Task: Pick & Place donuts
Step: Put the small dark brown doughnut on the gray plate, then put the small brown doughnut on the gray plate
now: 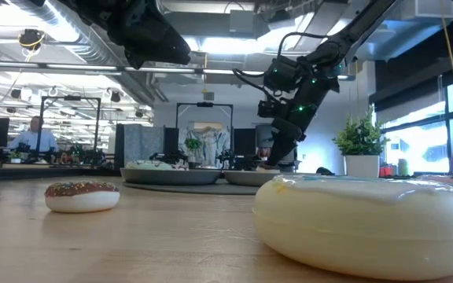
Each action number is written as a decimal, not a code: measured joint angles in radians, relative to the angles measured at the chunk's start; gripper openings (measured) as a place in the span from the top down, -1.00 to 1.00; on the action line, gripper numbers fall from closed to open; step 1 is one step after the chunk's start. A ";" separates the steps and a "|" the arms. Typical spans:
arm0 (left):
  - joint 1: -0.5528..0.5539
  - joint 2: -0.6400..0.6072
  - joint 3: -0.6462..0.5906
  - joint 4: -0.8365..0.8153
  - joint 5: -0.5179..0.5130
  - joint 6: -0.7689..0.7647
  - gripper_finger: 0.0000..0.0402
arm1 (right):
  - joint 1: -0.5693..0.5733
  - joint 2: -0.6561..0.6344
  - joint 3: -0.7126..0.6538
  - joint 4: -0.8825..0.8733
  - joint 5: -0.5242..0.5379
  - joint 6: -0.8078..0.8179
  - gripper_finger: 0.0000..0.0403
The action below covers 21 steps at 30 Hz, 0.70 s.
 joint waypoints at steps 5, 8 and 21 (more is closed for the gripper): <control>0.000 0.000 0.000 0.000 0.000 0.000 0.42 | 0.000 0.000 0.000 0.000 0.000 -0.010 0.84; 0.000 0.000 0.000 0.000 0.000 0.000 0.44 | 0.000 0.000 0.000 0.000 0.000 -0.014 0.77; 0.000 0.000 0.000 0.000 0.000 0.000 0.43 | 0.000 -0.002 0.002 -0.002 0.049 0.037 0.38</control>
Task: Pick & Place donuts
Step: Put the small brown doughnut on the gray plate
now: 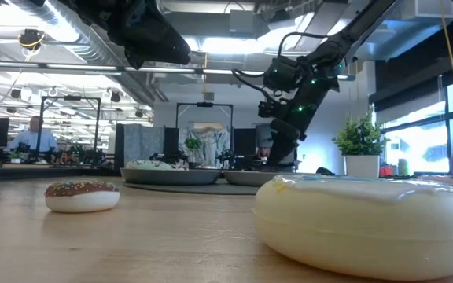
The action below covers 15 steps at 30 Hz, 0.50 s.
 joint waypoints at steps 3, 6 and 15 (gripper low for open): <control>0.000 0.000 0.000 0.000 0.000 0.000 0.44 | 0.002 -0.021 0.022 -0.031 -0.002 0.001 0.37; 0.000 0.000 0.000 0.000 0.010 0.000 0.44 | 0.031 -0.077 0.045 -0.071 -0.003 -0.004 0.37; -0.019 0.023 0.000 0.013 0.226 0.169 0.44 | 0.293 -0.373 -0.053 -0.069 -0.008 0.068 0.36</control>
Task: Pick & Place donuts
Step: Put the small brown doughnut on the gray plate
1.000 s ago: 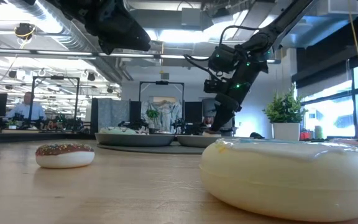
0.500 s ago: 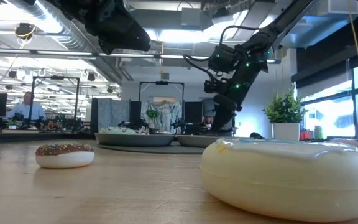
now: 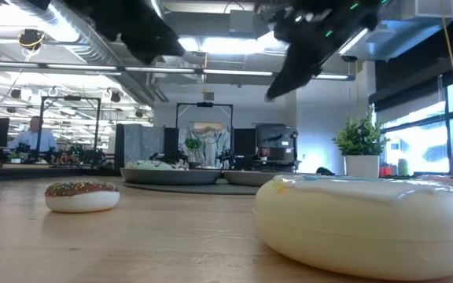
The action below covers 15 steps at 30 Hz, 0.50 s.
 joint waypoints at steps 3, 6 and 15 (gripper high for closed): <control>-0.039 0.067 0.000 0.042 0.006 0.057 0.44 | 0.100 -0.072 -0.080 0.037 0.006 0.067 0.36; -0.076 0.150 0.003 0.048 0.021 0.114 0.43 | 0.190 -0.120 -0.171 0.091 0.085 0.123 0.36; -0.198 0.305 0.070 -0.064 0.066 0.028 0.43 | 0.275 -0.163 -0.339 0.120 0.374 0.265 0.36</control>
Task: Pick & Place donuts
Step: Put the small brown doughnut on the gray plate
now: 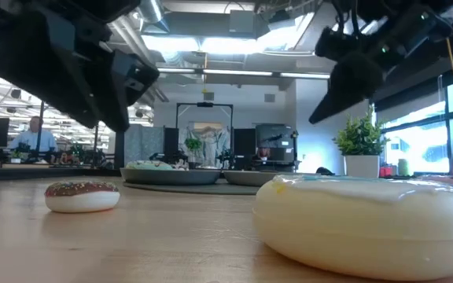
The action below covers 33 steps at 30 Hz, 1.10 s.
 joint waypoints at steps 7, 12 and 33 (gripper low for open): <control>-0.054 0.070 0.027 -0.053 -0.059 -0.079 0.44 | 0.000 0.000 -0.043 0.056 0.021 0.028 0.36; -0.057 0.102 0.028 -0.103 -0.070 -0.139 0.44 | -0.001 0.000 -0.043 0.075 0.021 0.028 0.36; -0.057 0.129 0.028 -0.095 -0.063 -0.303 0.44 | -0.001 0.000 -0.041 0.068 0.021 0.023 0.36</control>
